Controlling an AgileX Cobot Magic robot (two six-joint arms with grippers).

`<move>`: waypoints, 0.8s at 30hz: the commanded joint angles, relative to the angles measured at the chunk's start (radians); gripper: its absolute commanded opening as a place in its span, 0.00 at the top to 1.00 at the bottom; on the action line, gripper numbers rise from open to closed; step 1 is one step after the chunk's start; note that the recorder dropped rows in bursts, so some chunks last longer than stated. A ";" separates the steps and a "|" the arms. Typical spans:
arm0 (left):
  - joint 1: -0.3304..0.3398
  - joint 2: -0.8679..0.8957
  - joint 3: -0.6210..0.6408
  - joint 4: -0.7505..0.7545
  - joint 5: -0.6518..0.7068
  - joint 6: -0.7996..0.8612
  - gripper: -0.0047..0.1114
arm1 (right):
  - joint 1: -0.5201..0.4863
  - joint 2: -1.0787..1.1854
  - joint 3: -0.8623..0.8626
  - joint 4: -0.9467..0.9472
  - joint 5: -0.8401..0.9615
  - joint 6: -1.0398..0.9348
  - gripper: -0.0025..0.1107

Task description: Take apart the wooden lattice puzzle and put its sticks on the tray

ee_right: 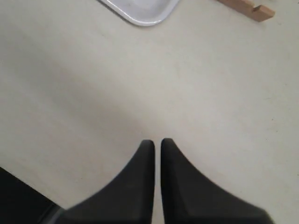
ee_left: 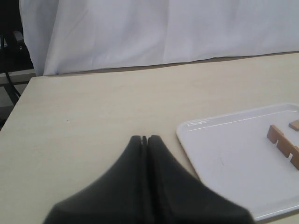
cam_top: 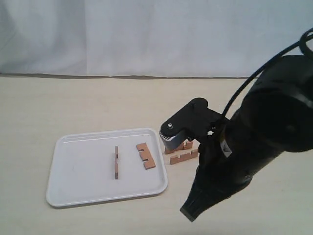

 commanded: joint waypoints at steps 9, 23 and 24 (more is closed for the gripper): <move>0.003 -0.002 0.003 -0.002 -0.005 -0.001 0.96 | -0.378 0.332 -0.187 0.035 -0.240 -0.370 0.94; 0.003 -0.002 0.003 -0.002 -0.005 -0.001 0.96 | -0.376 0.444 -0.328 0.244 -0.074 -0.462 0.55; 0.003 -0.002 0.003 -0.002 -0.005 -0.001 0.96 | -0.376 0.444 -0.326 0.269 -0.072 -0.497 0.52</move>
